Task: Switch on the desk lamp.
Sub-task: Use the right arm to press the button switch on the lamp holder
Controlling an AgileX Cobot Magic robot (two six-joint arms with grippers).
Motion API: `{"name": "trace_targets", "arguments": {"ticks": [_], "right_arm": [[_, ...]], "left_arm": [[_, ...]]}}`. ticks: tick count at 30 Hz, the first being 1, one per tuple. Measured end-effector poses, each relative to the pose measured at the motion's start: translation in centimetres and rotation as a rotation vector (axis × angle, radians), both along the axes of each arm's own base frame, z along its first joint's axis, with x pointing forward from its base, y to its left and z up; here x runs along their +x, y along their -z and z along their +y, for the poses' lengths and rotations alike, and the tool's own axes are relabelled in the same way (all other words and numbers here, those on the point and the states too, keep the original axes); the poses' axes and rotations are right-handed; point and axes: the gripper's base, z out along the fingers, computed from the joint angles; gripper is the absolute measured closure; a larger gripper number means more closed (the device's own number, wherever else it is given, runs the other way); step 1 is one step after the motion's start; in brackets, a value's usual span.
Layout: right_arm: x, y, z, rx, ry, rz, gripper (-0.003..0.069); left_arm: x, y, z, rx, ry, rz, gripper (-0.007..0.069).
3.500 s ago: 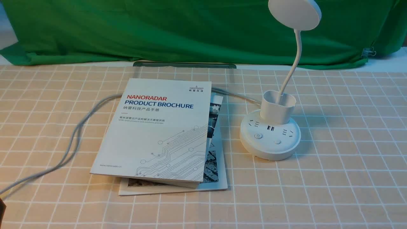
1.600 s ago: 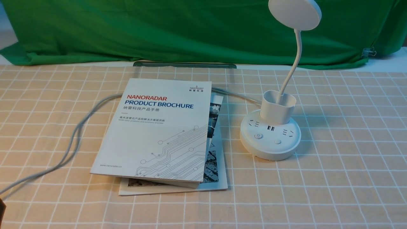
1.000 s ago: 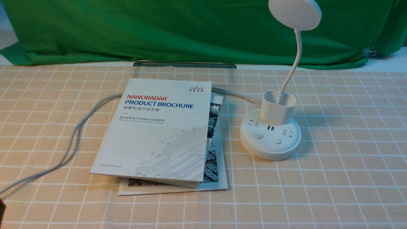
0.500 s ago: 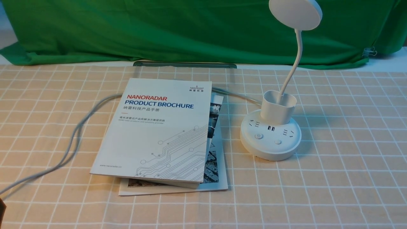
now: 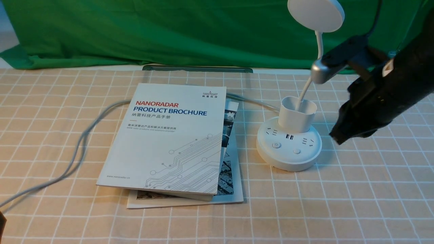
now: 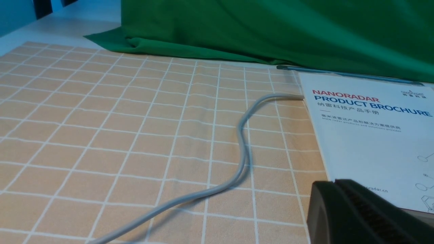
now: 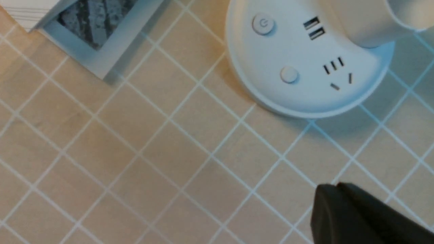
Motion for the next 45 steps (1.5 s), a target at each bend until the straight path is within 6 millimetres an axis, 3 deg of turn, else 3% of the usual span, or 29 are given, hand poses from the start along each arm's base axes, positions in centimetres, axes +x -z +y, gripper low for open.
{"name": "trace_targets", "arguments": {"ticks": [9,16,45], "right_arm": [[3.4,5.7,1.8,-0.010,0.005,-0.005,0.0630],[4.5,7.9,2.2,-0.010,0.014,-0.015,0.0629],[5.7,10.6,2.7,-0.019,0.020,0.009,0.0629]], "left_arm": [[0.0,0.0,0.0,0.000,0.000,0.000,0.0603],[0.0,0.0,0.0,0.001,0.000,0.000,0.0603],[0.0,0.0,0.0,0.001,0.000,0.000,0.0603]]}}
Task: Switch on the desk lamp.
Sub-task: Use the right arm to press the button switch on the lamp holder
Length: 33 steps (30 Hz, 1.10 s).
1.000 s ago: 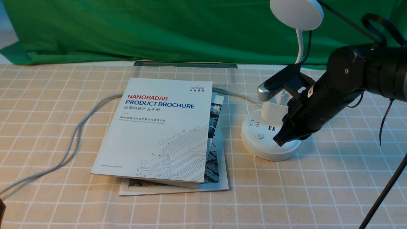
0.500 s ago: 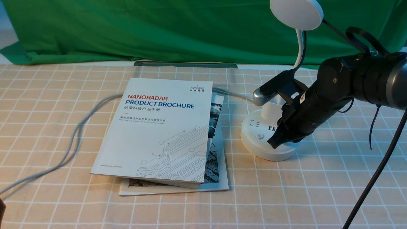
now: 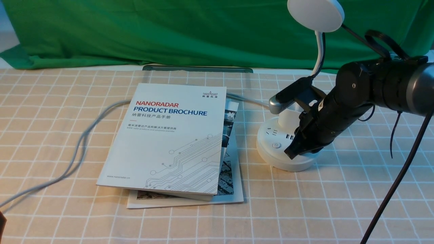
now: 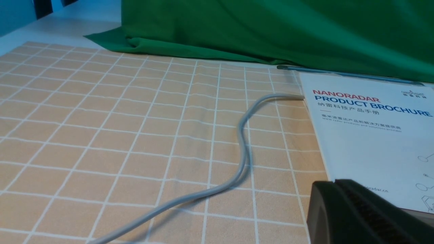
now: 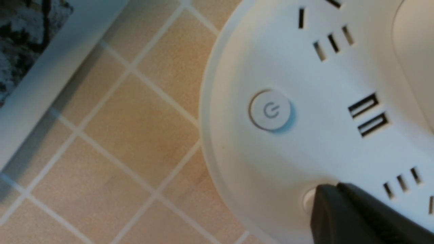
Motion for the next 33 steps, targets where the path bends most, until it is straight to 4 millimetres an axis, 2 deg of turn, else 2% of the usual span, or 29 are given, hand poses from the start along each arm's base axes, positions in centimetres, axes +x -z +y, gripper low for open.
{"name": "trace_targets", "arguments": {"ticks": [21,29,33], "right_arm": [[0.4,0.9,0.3,-0.005,0.004,0.049,0.0627],[0.2,0.2,0.1,-0.002,0.014,0.040,0.0625],[-2.1,-0.9,-0.8,-0.022,0.042,0.106,0.0624]], "left_arm": [[0.0,0.0,0.0,0.000,0.000,0.000,0.0603],[0.0,0.0,0.0,0.000,0.000,0.000,0.0603],[0.0,0.0,0.0,0.000,0.000,0.000,0.0603]]}}
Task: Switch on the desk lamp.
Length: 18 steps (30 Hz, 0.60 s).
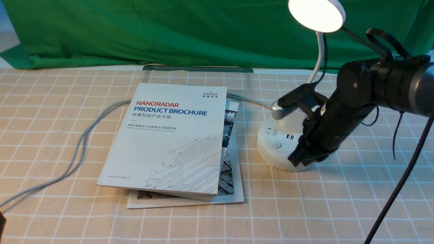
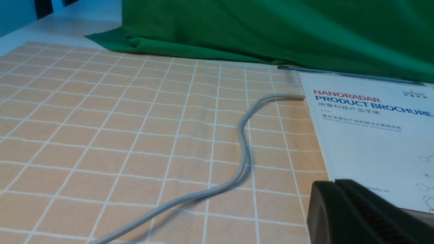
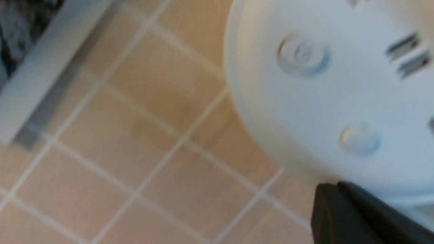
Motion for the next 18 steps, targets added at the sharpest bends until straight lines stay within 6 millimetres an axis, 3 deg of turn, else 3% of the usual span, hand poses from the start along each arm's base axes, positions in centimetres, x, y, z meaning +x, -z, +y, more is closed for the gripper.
{"name": "trace_targets", "arguments": {"ticks": [4,9,14,18], "right_arm": [[-3.1,-4.4,-1.5,0.040,0.055,-0.107,0.0624],[-8.8,-11.2,-3.9,0.180,0.108,-0.398,0.0623],[-14.4,-15.2,-6.4,0.314,0.126,-0.681,0.0620],[-18.2,-16.3,-7.9,0.391,0.171,-0.750,0.0613]], "left_arm": [[0.0,0.0,0.0,0.000,0.000,0.000,0.0603],[0.0,0.0,0.0,0.000,0.000,0.000,0.0603],[0.0,0.0,0.0,0.000,0.000,0.000,0.0603],[0.0,0.0,0.0,0.000,0.000,0.000,0.0603]]}}
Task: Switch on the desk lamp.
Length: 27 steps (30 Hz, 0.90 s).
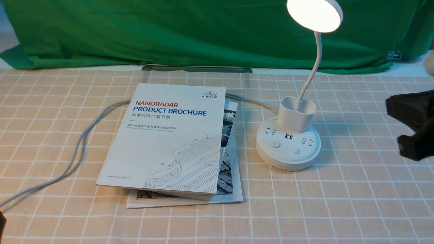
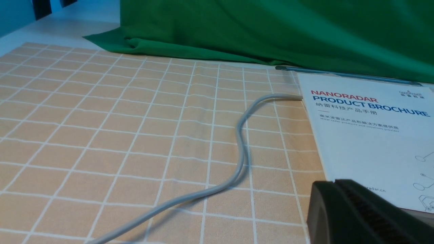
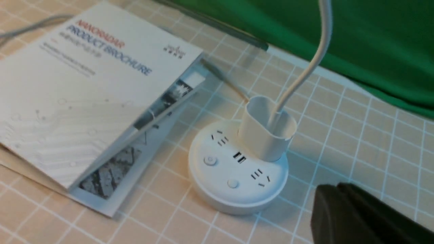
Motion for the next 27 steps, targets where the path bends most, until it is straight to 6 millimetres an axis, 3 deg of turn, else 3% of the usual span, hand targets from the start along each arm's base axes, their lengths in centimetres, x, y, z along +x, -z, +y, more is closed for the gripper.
{"name": "trace_targets", "arguments": {"ticks": [9,14,19,21,22,23,27], "right_arm": [[-4.9,0.2,-2.1,0.048,0.006,-0.153,0.0588],[-6.7,2.0,-2.9,0.074,0.009,-0.257,0.0573],[-8.2,7.2,-3.7,0.185,0.045,-0.406,0.0557],[-8.8,10.5,-4.2,0.247,0.087,-0.380,0.0550],[-8.9,10.8,-4.3,0.259,0.098,-0.378,0.0550],[-9.3,13.0,-4.8,0.285,0.141,-0.352,0.0547],[-10.1,14.6,-5.9,0.264,0.279,-0.338,0.0538]], "left_arm": [[0.0,0.0,0.0,0.000,0.000,0.000,0.0603],[0.0,0.0,0.0,0.000,0.000,0.000,0.0603],[0.0,0.0,0.0,0.000,0.000,0.000,0.0603],[0.0,0.0,0.0,0.000,0.000,0.000,0.0603],[0.0,0.0,0.0,0.000,0.000,0.000,0.0603],[0.0,0.0,0.0,0.000,0.000,0.000,0.0603],[0.0,0.0,0.0,0.000,0.000,0.000,0.0603]]}}
